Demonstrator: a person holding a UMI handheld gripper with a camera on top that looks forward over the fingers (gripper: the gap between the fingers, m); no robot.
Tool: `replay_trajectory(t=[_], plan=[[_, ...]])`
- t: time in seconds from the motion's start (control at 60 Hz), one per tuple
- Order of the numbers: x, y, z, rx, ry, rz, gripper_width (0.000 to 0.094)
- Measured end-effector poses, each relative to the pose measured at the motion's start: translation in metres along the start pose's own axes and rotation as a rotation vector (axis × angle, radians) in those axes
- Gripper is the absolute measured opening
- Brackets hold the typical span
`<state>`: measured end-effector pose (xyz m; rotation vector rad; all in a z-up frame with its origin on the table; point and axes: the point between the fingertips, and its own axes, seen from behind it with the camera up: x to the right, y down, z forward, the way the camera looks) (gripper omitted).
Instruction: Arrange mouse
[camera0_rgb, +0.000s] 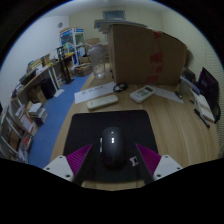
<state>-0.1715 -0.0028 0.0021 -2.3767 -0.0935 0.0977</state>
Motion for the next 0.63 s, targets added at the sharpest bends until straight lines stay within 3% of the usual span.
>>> replay_trajectory(t=[0.167,0.283,0.5,0.633], plan=[[-0.013,0.001,-0.072,-0.018,-0.096,0.05,0.0835],[0.005,0.002,-0.121,0.009,-0.082,0.113,0.0839],[0.053,0.034,-0.175,-0.021,-0.081,0.132,0.084],[0.079,0.049,-0.191,-0.021,-0.129,0.122,0.0837]])
